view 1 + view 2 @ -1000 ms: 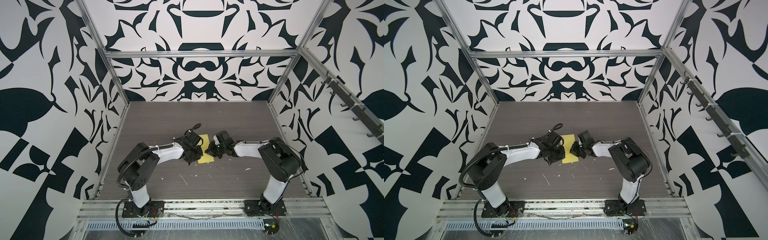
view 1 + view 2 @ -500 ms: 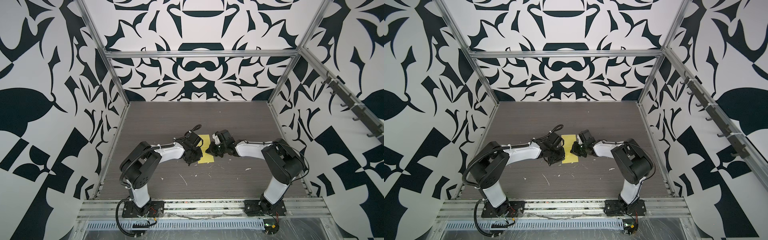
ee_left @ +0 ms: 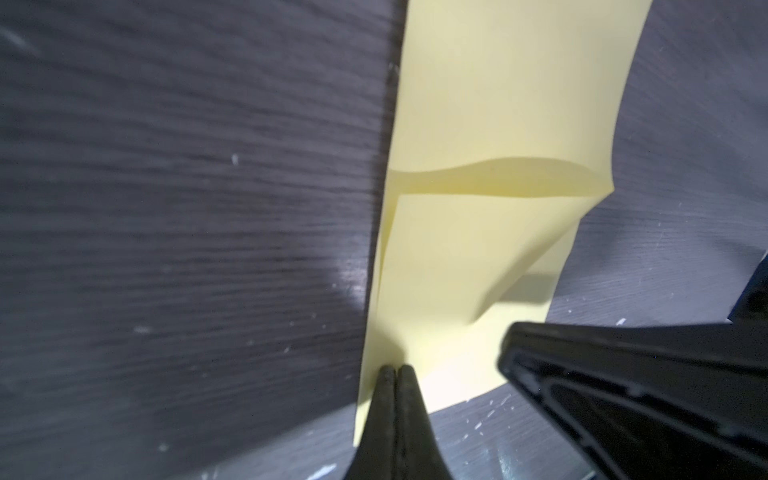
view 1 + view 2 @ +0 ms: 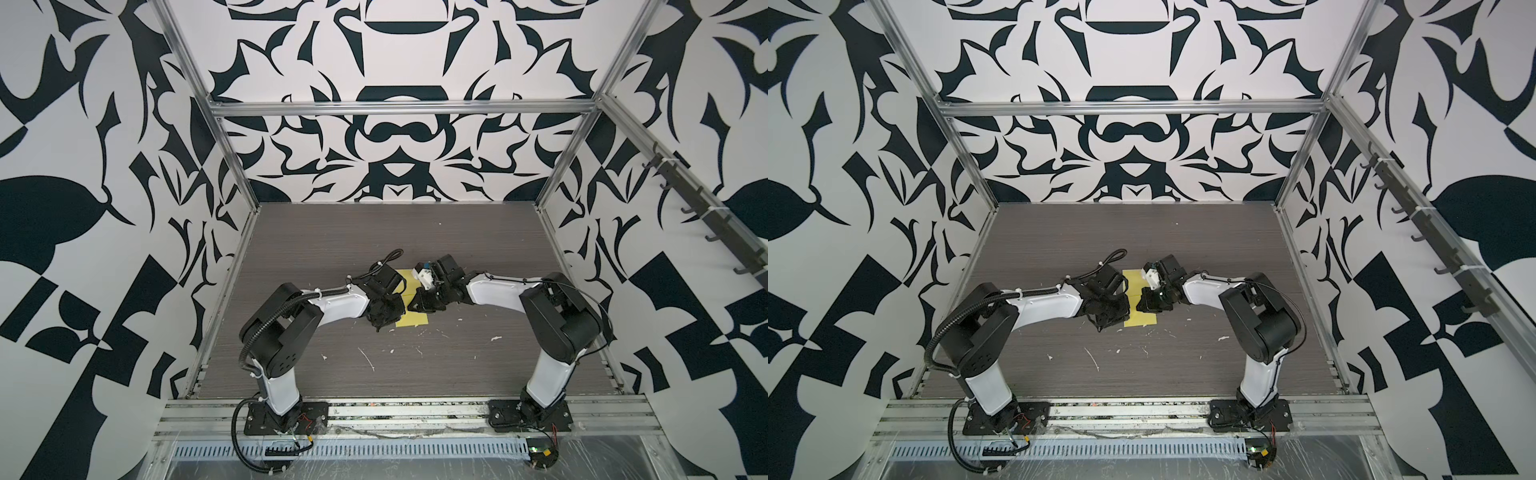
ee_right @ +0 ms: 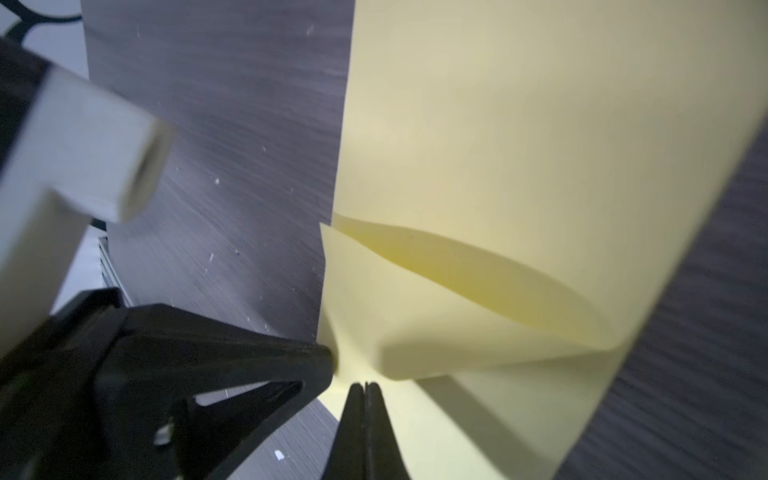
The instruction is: Fold a paper plane with a square sheet of paper (pick it up from the middle)
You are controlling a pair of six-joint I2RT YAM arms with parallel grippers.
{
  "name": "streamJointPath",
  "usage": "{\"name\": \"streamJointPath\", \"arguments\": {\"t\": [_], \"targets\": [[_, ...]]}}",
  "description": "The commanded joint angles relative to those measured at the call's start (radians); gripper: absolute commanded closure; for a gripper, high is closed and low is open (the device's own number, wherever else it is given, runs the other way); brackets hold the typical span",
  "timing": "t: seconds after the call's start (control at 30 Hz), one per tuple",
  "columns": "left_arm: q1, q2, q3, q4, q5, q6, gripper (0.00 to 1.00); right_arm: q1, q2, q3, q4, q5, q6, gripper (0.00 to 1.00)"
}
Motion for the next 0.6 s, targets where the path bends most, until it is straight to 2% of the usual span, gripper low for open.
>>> {"name": "streamJointPath", "arguments": {"t": [0.0,0.27,0.57], "targets": [[0.000,0.021,-0.003,-0.067,-0.015,0.006,1.00,0.016,0.015,0.059,-0.049,-0.028,-0.066,1.00],[0.000,0.023,-0.008,-0.067,-0.014,0.001,1.00,0.022,0.065,0.103,-0.104,-0.028,-0.106,1.00],[0.000,0.022,-0.014,-0.080,-0.020,-0.001,1.00,0.016,0.108,0.166,-0.215,0.056,-0.167,1.00]]}}
